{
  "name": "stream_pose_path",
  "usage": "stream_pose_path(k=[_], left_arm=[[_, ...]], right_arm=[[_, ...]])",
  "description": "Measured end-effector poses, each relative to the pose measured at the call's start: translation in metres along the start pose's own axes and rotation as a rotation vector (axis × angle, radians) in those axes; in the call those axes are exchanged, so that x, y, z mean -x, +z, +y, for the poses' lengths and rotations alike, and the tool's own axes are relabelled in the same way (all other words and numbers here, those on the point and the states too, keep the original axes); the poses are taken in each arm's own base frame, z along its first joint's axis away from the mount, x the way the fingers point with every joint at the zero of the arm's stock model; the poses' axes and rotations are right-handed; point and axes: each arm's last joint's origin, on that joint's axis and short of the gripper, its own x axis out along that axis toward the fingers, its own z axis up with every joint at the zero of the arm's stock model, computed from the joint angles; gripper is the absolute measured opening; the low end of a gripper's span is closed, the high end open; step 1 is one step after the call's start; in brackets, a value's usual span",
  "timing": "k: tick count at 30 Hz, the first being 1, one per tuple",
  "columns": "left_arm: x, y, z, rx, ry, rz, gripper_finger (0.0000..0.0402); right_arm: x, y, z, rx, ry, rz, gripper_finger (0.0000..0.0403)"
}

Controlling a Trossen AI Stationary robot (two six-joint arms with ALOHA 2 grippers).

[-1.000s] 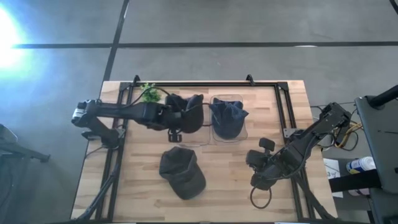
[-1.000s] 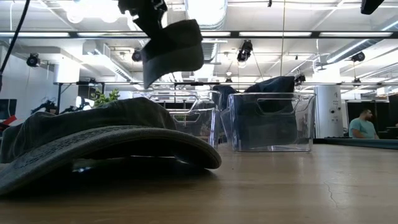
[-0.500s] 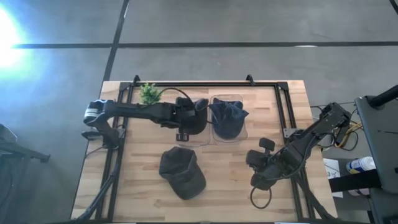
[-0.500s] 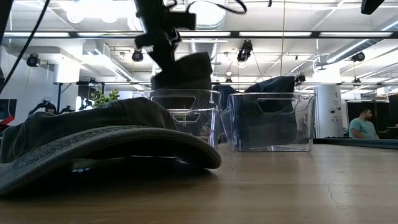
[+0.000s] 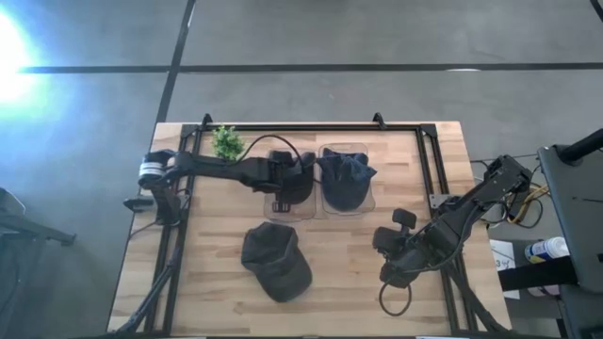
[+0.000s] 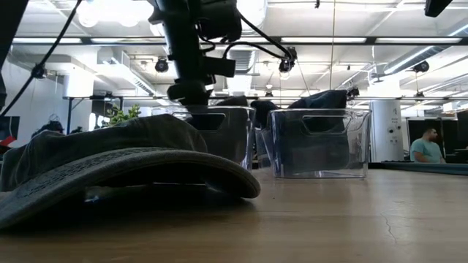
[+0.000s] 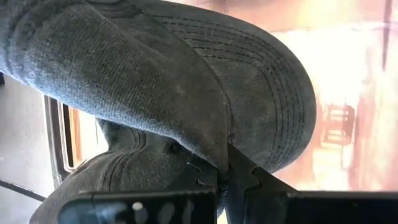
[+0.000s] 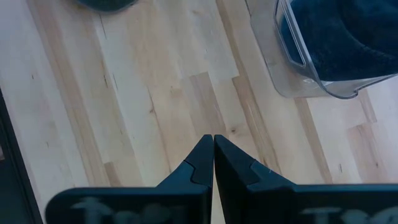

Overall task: Pick & Place hat
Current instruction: Put the left gray cap into the left transparent bin

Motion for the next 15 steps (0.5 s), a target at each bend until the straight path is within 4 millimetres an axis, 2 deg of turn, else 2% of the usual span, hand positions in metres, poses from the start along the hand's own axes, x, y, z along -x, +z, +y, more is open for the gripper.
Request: stream_pose_path(k=[9, 15], left_arm=[[-0.012, 0.004, 0.001, -0.030, 0.005, -0.006, 0.0003], [-0.013, 0.005, 0.001, -0.043, 0.002, -0.015, 0.0004]], right_arm=[[0.000, 0.000, 0.000, 0.003, 0.000, 0.000, 0.0008], [0.000, 0.000, 0.000, -0.001, 0.001, -0.001, 0.0008]])
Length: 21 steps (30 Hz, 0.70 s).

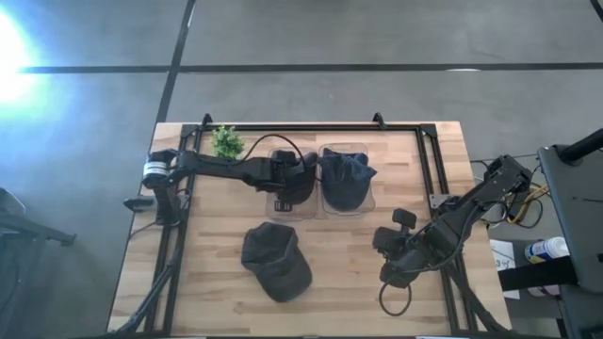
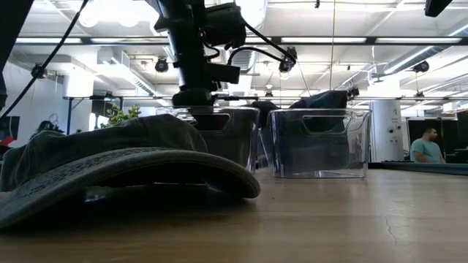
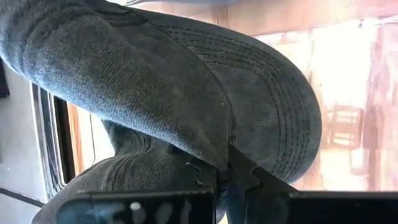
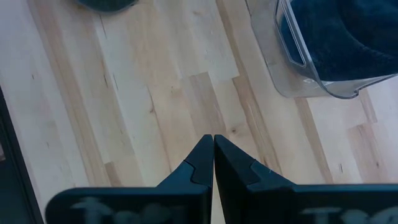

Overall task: Pick & Place hat
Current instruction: Put the left gray cap into the left transparent bin, then put the gray cap into the left transparent bin

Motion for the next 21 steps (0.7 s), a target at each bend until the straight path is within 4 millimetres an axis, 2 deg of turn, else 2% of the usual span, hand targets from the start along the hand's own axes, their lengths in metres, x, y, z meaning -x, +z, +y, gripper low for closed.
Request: stream_pose_path(k=[6, 16, 21], left_arm=[[0.007, 0.003, 0.005, 0.026, 0.009, -0.049, 0.0022], [0.009, 0.002, 0.008, 0.072, 0.014, -0.056, 0.0137], [0.016, 0.002, 0.011, 0.052, -0.006, -0.041, 0.0174]], right_arm=[[0.000, 0.000, 0.000, -0.004, 0.002, -0.001, 0.0009], [0.000, 0.000, 0.000, -0.004, 0.003, -0.002, 0.0008], [0.000, 0.000, 0.000, -0.004, 0.004, -0.001, 0.0008]])
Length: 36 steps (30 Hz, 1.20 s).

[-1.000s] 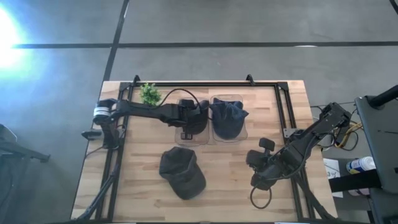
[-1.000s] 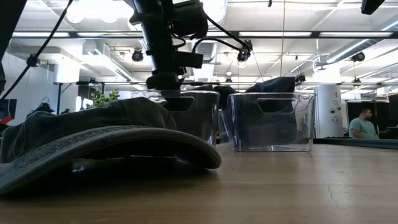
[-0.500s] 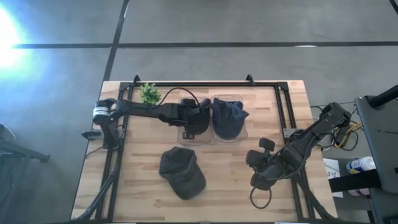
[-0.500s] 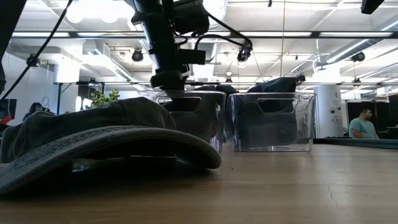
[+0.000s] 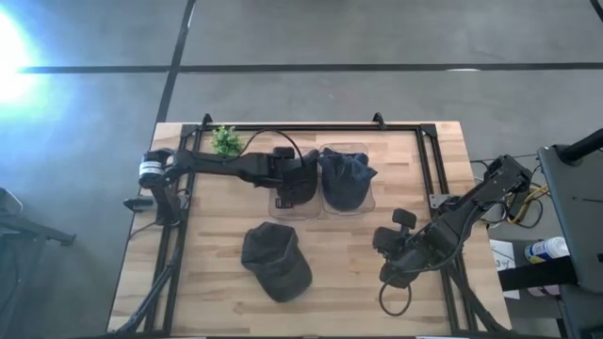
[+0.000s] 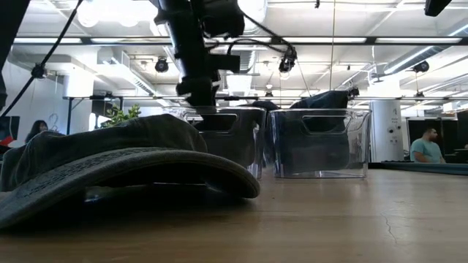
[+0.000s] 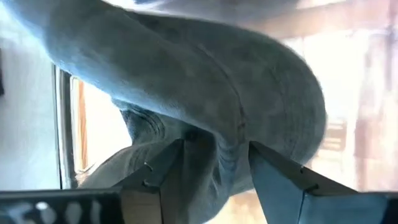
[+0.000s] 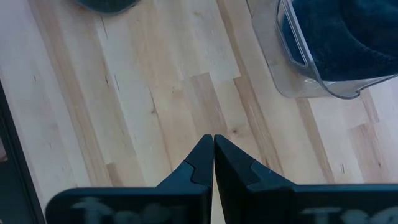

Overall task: Pick & Place hat
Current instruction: Put the gray cap into the left transparent bin

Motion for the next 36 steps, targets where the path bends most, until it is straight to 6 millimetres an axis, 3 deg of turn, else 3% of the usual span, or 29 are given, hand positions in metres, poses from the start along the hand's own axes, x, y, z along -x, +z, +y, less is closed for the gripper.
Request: stream_pose_path(k=[4, 10, 13, 18, 24, 30, 36], left_arm=[[0.036, 0.007, 0.015, 0.012, 0.031, -0.050, 0.0180], [0.113, 0.012, 0.043, 0.112, 0.071, -0.192, 0.0181], [0.146, 0.007, 0.048, 0.184, -0.019, -0.244, 0.0181], [0.176, -0.001, 0.041, 0.265, -0.291, -0.273, 0.0181], [0.192, -0.005, 0.014, 0.321, -0.621, -0.254, 0.0181], [0.188, -0.007, -0.029, 0.287, -0.679, -0.183, 0.0181], [0.166, -0.012, -0.061, 0.320, -0.679, -0.123, 0.0181]], right_arm=[[0.000, 0.000, 0.000, 0.000, 0.001, 0.001, 0.0008], [0.000, 0.000, 0.000, 0.004, 0.001, 0.002, 0.0008], [0.000, 0.000, 0.000, 0.003, 0.002, 0.002, 0.0009], [0.000, 0.000, 0.000, 0.008, 0.002, 0.003, 0.0008], [0.000, 0.000, 0.000, 0.011, 0.001, 0.003, 0.0008], [0.000, 0.000, 0.000, 0.011, 0.001, 0.003, 0.0008], [0.000, 0.000, 0.000, 0.032, 0.002, 0.003, 0.0008]])
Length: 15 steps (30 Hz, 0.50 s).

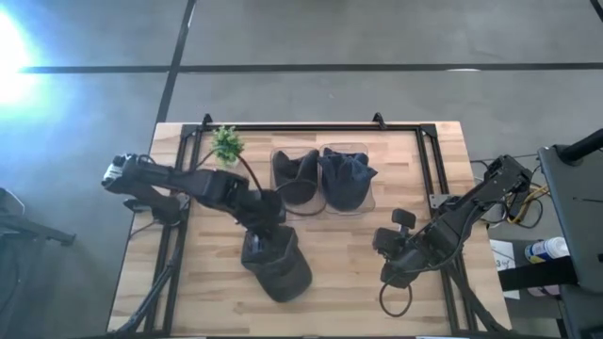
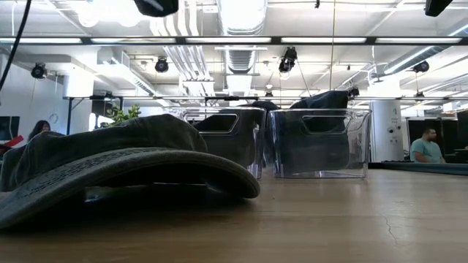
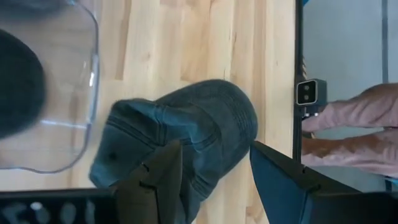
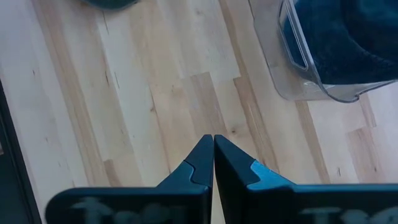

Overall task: Pick & Place hat
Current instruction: Put the gray cap into the left transparent bin

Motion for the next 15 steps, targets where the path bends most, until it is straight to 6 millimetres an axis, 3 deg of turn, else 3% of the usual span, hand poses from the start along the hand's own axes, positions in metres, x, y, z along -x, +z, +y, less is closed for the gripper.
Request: stream_pose_path(k=[10, 15], left_arm=[[-0.054, -0.025, 0.011, 0.137, 0.071, 0.014, 0.0181], [-0.070, -0.037, 0.018, 0.184, 0.083, 0.037, 0.0181]], right_arm=[[0.000, 0.000, 0.000, 0.002, 0.001, -0.001, 0.0008], [0.000, 0.000, 0.000, 0.007, 0.001, -0.001, 0.0008]])
